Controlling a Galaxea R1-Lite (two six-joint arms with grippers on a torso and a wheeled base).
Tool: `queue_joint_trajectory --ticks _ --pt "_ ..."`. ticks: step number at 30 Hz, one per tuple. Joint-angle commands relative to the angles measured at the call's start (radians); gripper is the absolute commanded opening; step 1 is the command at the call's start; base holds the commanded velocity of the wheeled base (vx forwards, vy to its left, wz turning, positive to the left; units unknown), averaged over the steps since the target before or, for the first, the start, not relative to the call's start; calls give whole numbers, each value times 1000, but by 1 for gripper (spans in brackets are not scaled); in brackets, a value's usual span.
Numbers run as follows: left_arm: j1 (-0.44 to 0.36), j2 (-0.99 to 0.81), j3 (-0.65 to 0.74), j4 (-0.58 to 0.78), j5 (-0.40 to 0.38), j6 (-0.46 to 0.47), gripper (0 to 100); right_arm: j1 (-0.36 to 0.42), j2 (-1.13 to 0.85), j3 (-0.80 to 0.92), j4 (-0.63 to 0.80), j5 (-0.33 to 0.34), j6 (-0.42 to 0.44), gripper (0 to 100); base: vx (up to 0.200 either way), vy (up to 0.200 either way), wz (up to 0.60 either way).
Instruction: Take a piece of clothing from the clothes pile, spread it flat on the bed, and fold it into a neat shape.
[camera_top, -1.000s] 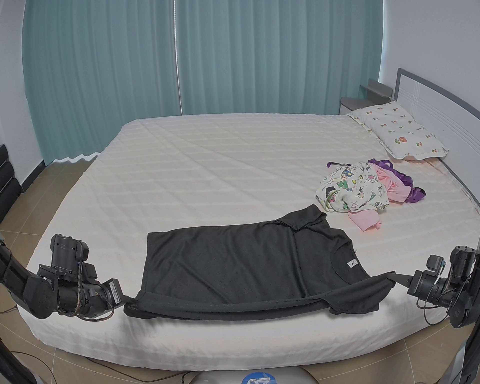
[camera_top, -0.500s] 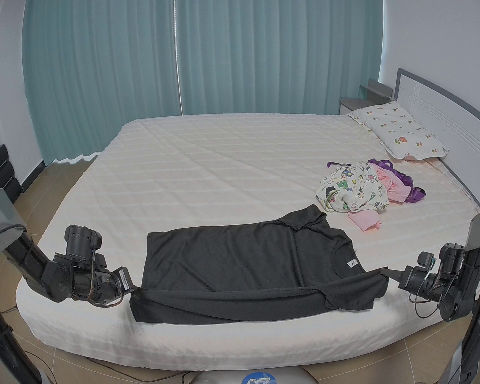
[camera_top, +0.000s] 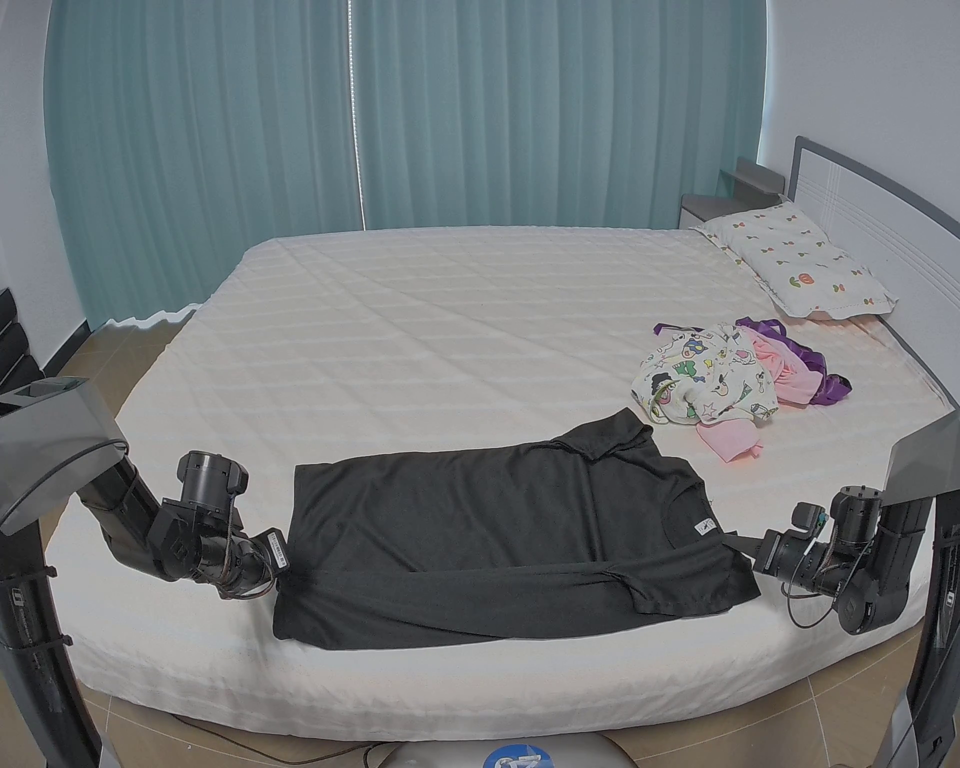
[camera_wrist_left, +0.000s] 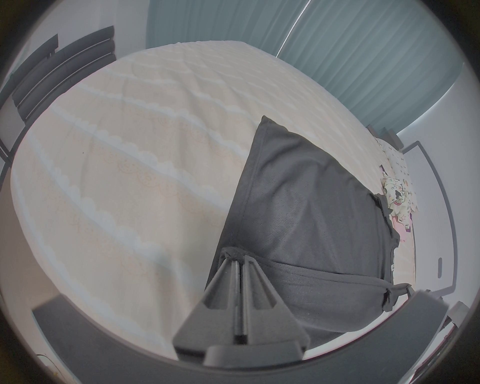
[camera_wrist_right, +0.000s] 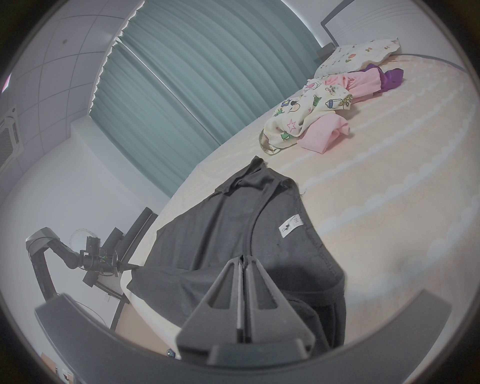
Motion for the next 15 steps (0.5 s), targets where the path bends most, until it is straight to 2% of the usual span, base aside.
queue_joint_trajectory --ticks 1,15 --pt "1 41 -21 -1 0 -1 0 2 53 -57 16 -18 -1 0 0 0 0" --pt "7 29 -46 -1 -2 -18 0 -10 56 -86 2 -27 38 0 0 0 0"
